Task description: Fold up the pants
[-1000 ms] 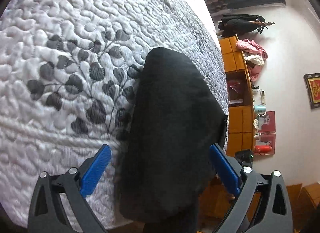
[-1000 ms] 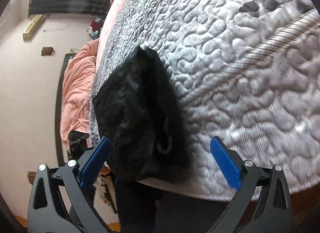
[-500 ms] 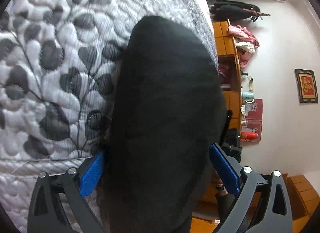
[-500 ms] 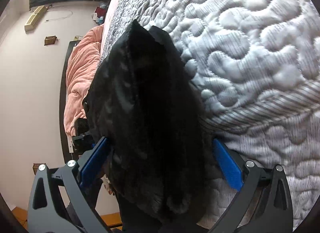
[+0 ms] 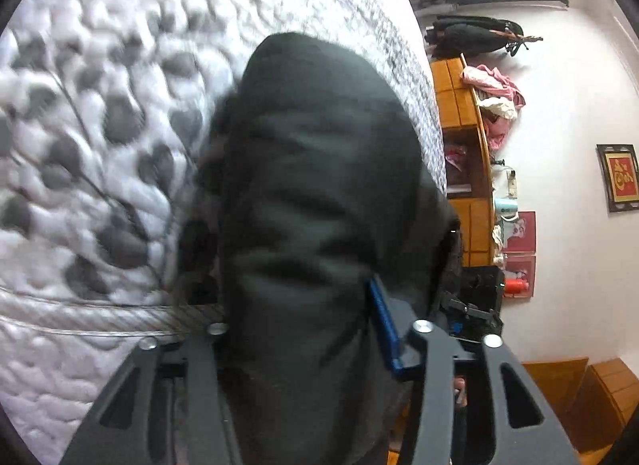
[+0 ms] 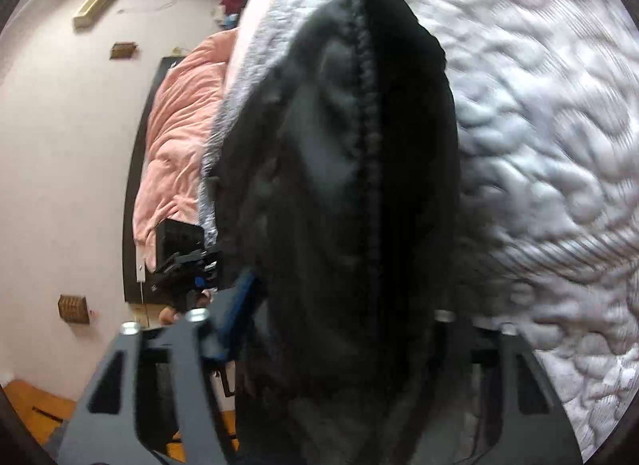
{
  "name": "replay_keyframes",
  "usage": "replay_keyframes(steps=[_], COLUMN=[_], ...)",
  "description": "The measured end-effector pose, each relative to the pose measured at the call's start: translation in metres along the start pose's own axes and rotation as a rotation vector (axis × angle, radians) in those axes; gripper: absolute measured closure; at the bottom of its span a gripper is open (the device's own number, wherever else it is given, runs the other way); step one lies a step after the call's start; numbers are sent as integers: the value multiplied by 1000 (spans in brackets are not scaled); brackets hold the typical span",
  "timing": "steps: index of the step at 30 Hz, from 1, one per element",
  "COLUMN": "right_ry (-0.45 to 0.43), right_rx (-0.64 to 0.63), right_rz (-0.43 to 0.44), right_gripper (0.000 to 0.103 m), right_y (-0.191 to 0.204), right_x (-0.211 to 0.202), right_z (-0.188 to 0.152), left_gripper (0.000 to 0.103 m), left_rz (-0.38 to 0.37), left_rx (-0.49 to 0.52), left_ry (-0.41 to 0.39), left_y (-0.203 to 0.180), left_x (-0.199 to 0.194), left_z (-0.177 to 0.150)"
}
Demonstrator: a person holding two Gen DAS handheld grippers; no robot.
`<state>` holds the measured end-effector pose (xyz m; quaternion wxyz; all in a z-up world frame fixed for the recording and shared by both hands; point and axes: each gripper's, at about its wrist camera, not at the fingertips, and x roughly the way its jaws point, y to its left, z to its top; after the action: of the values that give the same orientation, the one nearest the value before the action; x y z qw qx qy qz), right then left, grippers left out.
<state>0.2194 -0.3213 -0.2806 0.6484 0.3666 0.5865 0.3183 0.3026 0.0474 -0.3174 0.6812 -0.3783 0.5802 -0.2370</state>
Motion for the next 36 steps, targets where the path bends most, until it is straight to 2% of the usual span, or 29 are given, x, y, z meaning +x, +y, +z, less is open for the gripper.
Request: replay_keyframes(steps=[6,10,13,16,18,20,22,23,25,27,29,30,31,33,34,36], right_ry=[30,61,86,114,130,142,154,155,138,87,-40,-69,-101,-111,-95,-44], right_rx=[-118,-162,-174,-154,-121,-86,-73,-78,-96,-127,-200,-219,-228,-256,-275,-265], right_rz=[-15,-9,-15,-28,-48,-86,-87,-88,-110,-143,-237,-237,-200,-164,-157,-164], right_gripper=[50,50,50,50,45,31,26,25,24,23,22,22,22,22,22,22], right_y=[66,102,117,111,98,78,64,62,62,68,85,93,107,127,138,144], right_x=[25,64,98,134,154,170,175,172,155,131,93,85,74,74,83,108], right_z=[52,120,168,205,221,232,234,232,231,234,240,242,248,256,262,275], left_gripper=[61,61,61,61,59,53,44,42,39,36,29,26,24,20,20,20], left_rz=[27,48,51,62,76,43,15,26,80,133,217,247,289,368,413,457], left_rx=[2,-10,-39,-89,-126,-172,-175,-162,-123,-87,-34,-15,16,72,91,82], left_ry=[-90,-158,-175,-175,-165,-145,-132,-132,-143,-200,-301,-326,-352,-369,-362,-325], left_y=[-10,-4,13,42,63,84,91,90,93,86,68,62,53,34,29,31], left_x=[-48,-82,-94,-94,-89,-83,-82,-84,-103,-128,-156,-163,-168,-161,-153,-134], left_z=[35,88,128,166,178,184,183,181,174,170,170,171,175,187,194,207])
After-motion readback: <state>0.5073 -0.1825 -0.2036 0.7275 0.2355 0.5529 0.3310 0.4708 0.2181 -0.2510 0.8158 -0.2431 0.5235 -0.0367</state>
